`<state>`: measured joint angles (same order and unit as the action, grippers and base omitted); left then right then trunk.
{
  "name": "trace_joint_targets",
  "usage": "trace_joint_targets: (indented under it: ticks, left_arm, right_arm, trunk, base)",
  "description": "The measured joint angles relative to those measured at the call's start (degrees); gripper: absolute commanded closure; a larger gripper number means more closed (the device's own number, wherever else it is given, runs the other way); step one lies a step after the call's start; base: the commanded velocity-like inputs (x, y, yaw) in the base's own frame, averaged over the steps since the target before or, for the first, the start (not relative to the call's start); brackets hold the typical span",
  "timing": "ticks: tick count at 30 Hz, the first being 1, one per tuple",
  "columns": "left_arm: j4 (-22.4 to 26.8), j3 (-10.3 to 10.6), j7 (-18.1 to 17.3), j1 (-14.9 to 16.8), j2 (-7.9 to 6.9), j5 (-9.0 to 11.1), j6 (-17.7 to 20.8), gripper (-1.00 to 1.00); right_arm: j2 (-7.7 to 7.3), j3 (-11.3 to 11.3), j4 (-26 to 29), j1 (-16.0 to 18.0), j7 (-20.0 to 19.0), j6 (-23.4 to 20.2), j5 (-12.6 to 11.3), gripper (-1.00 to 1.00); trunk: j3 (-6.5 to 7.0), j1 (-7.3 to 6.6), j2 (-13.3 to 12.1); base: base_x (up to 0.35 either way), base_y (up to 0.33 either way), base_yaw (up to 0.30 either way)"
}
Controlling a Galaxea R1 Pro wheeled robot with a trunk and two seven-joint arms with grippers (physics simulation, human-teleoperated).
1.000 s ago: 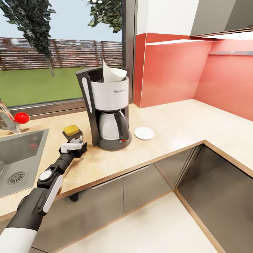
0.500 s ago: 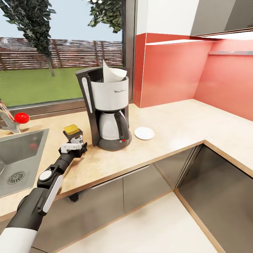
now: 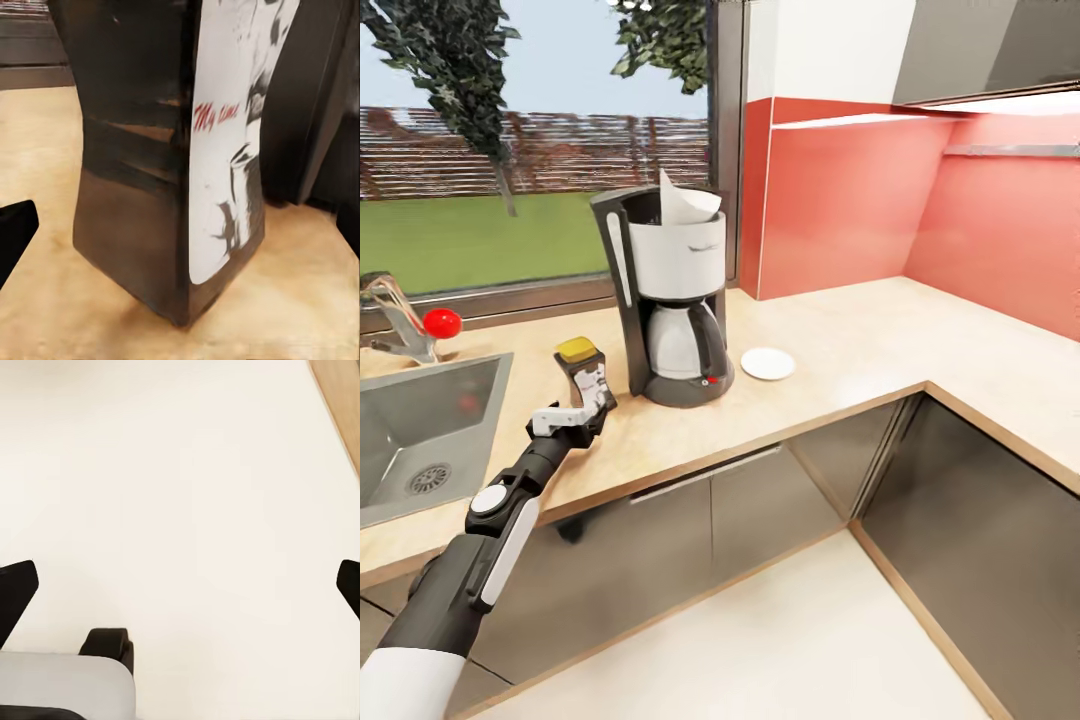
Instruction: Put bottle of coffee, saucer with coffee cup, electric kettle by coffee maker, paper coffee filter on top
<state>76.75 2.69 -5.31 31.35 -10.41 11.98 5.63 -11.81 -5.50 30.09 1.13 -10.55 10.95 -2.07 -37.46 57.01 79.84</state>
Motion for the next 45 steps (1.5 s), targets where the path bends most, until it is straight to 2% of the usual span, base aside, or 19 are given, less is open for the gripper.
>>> trace_joint_targets:
  ticks: [10,14,19,25,33,35,36,39,40,41,42,43,44,45]
  left_arm:
    - [0.2,0.0,-0.1,0.0,-0.01,0.1,0.0,-1.00]
    - [0.6,0.1,-0.4,0.0,-0.01,2.9,0.0,-1.00]
    - [0.9,0.1,-0.5,0.0,-0.01,5.3,0.1,-1.00]
    - [1.9,0.2,-0.7,0.0,-0.01,6.6,0.2,-1.00]
    - [2.7,0.5,-1.6,0.0,-0.02,6.8,0.8,-1.00]
    - [2.8,0.5,-3.6,0.0,-0.01,6.8,1.2,-1.00]
    - [2.9,0.6,-10.8,0.0,-0.01,7.4,2.4,-1.00]
    - [2.9,0.6,-17.6,-0.1,-0.01,9.2,3.2,-1.00]
    - [2.9,0.7,-23.2,-0.3,-0.01,11.1,3.6,-1.00]
    - [2.9,1.7,-29.4,-1.4,0.03,12.4,3.8,-1.00]
    - [2.9,3.0,-32.4,-1.8,0.05,12.8,3.9,-1.00]
    - [2.9,4.6,-35.0,-2.0,0.07,13.1,3.9,-1.00]
    - [2.9,5.5,-36.2,-2.1,0.07,13.2,3.8,-1.00]
    - [3.0,7.3,-37.8,-2.3,0.08,13.3,3.8,-1.00]
  right_arm:
    - [0.01,0.0,0.0,0.0,0.0,0.0,0.0,-1.00]
    - [0.01,-0.2,0.1,0.0,-0.1,0.0,0.0,-1.00]
    - [0.01,-0.2,0.1,0.0,-0.1,0.0,0.0,-1.00]
    - [0.01,-0.1,0.0,0.0,-0.1,0.0,0.0,-1.00]
    - [0.01,-0.1,0.0,0.0,-0.1,0.0,0.0,-1.00]
    - [0.01,-0.1,0.0,0.0,-0.1,0.0,0.0,-1.00]
    - [0.01,-0.1,0.0,0.0,-0.1,0.0,0.0,-1.00]
    - [0.01,-0.1,0.0,0.0,-0.1,0.0,0.0,-1.00]
    - [0.01,-0.1,0.0,0.0,-0.1,0.0,0.0,-1.00]
    - [0.01,-0.1,0.0,0.0,-0.1,0.0,0.0,-1.00]
    - [0.01,-0.1,0.0,0.0,-0.1,0.0,0.0,-1.00]
    - [0.01,-0.1,0.0,0.0,-0.1,0.0,0.0,-1.00]
    - [0.01,-0.1,0.0,0.0,-0.1,0.0,0.0,-1.00]
    - [0.01,-0.1,0.0,0.0,-0.1,0.0,0.0,-1.00]
  trunk:
    - [0.00,-0.03,0.0]
    - [0.00,-0.03,0.0]
    - [0.00,-0.03,0.0]
    - [0.00,-0.01,0.0]
    - [0.00,-0.03,0.0]
    - [0.00,-0.03,0.0]
    - [0.00,-0.03,0.0]
    - [0.00,-0.03,0.0]
    - [0.00,-0.03,0.0]
    - [-0.01,-0.03,0.0]
    - [-0.01,-0.03,0.0]
    - [-0.01,-0.03,0.0]
    - [0.00,-0.03,0.0]
    - [-0.01,-0.03,0.0]
  base:
    - [-0.092,0.000,0.000]
    - [-0.004,0.000,0.000]
    - [-0.001,0.000,0.000]
    - [-0.152,0.000,0.000]
    - [-0.097,0.000,0.000]
    - [-0.016,0.000,0.000]
    - [-0.007,0.000,0.000]
    - [-0.004,0.000,0.000]
    - [0.000,0.000,0.000]
    - [0.000,0.000,0.000]
    - [0.000,0.000,0.000]
    - [0.000,0.000,0.000]
    - [0.000,0.000,0.000]
    - [0.000,0.000,0.000]
